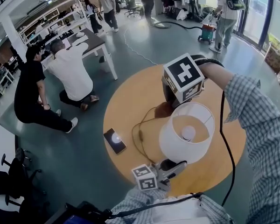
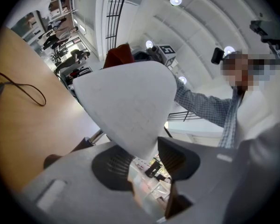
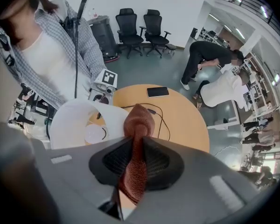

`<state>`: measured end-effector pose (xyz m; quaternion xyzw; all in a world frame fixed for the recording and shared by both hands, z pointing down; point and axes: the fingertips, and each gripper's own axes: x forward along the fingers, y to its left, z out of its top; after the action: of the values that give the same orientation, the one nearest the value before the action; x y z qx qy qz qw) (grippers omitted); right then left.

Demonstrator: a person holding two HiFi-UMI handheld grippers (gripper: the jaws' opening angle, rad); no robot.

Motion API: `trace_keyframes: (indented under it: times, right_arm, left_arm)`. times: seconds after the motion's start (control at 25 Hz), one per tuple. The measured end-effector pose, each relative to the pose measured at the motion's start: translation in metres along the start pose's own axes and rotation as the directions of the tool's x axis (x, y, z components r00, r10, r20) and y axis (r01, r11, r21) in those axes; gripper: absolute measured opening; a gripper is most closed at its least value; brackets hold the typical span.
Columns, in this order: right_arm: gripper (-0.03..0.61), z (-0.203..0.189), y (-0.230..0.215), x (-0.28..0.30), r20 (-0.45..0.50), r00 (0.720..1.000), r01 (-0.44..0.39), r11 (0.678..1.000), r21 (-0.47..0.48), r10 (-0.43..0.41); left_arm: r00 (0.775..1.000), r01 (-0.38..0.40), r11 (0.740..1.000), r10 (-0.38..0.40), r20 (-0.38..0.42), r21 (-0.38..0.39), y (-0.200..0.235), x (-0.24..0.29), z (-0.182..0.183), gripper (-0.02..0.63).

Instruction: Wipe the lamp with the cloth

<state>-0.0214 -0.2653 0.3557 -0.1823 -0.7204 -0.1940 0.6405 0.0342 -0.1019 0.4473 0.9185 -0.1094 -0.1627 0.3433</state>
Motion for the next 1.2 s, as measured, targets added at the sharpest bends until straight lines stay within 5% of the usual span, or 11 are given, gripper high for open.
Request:
trace_keyframes:
  times: [0.56, 1.2]
  right_arm:
    - [0.067, 0.007, -0.010, 0.057, -0.200, 0.968, -0.147, 0.988, 0.040, 0.153]
    - [0.067, 0.071, 0.024, 0.022, -0.110, 0.990, -0.102, 0.979, -0.175, 0.084]
  left_arm:
    - [1.000, 0.019, 1.000, -0.019, 0.013, 0.008, 0.005, -0.003, -0.005, 0.164]
    - [0.999, 0.048, 0.999, -0.048, 0.018, 0.005, 0.010, 0.002, -0.008, 0.158]
